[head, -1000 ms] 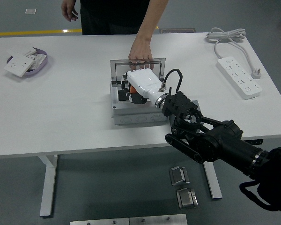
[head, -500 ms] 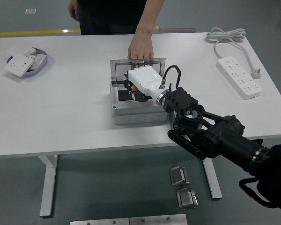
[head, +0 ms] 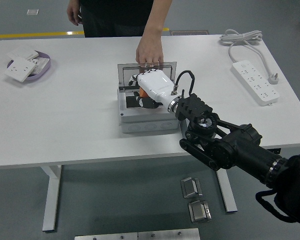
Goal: Pick up the cylinder from the cube,place it in the box,flap close box
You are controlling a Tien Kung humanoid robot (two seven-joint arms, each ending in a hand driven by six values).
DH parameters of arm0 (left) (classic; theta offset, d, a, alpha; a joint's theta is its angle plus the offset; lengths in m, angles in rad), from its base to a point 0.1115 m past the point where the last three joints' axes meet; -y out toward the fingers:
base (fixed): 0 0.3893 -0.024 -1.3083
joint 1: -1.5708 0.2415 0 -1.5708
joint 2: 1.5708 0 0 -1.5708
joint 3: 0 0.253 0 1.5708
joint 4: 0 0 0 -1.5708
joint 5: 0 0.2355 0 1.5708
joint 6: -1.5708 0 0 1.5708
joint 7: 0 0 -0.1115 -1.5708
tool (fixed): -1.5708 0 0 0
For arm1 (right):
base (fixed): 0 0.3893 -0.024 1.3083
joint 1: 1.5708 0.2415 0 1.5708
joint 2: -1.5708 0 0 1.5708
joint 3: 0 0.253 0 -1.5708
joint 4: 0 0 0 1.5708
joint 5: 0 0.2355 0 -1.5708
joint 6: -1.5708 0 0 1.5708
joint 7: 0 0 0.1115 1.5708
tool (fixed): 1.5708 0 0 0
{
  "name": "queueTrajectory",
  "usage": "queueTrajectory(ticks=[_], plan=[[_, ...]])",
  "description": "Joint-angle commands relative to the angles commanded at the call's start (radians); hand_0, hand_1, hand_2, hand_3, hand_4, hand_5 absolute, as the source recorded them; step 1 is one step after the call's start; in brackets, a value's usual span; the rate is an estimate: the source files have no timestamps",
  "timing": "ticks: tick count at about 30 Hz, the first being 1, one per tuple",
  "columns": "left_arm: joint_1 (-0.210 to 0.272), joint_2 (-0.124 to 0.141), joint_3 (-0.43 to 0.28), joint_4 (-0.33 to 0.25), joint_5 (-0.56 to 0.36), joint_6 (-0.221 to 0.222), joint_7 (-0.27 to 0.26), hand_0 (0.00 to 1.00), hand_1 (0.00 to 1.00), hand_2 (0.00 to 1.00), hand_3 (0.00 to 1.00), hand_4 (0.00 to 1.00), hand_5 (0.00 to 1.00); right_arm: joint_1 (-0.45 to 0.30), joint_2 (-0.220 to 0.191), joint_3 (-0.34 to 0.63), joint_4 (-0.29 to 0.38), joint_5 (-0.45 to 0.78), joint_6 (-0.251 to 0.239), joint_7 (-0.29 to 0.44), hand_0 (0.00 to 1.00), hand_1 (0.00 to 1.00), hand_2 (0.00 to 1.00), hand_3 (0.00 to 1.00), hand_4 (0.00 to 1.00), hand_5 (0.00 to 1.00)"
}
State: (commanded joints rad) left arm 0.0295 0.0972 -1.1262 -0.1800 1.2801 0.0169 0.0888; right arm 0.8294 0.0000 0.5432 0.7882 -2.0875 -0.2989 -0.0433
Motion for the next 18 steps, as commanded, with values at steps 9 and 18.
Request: queueTrajectory(ticks=[9, 18], plan=[[0.001, -0.001, -0.002, 0.0, 0.003, 0.0, 0.0, 0.599, 0.622, 0.578, 0.612, 0.674, 0.303, -0.003, 0.0, 0.005, 0.006, 0.027, 0.002, 0.012, 0.733, 0.641, 0.623, 0.672, 0.474, 0.189], [0.001, -0.002, -0.003, 0.0, 0.002, 0.0, 0.0, 0.599, 0.622, 0.578, 0.611, 0.674, 0.299, -0.009, -0.015, -0.021, 0.101, 0.196, -0.019, 0.037, 0.727, 0.641, 0.626, 0.682, 0.491, 0.168]])
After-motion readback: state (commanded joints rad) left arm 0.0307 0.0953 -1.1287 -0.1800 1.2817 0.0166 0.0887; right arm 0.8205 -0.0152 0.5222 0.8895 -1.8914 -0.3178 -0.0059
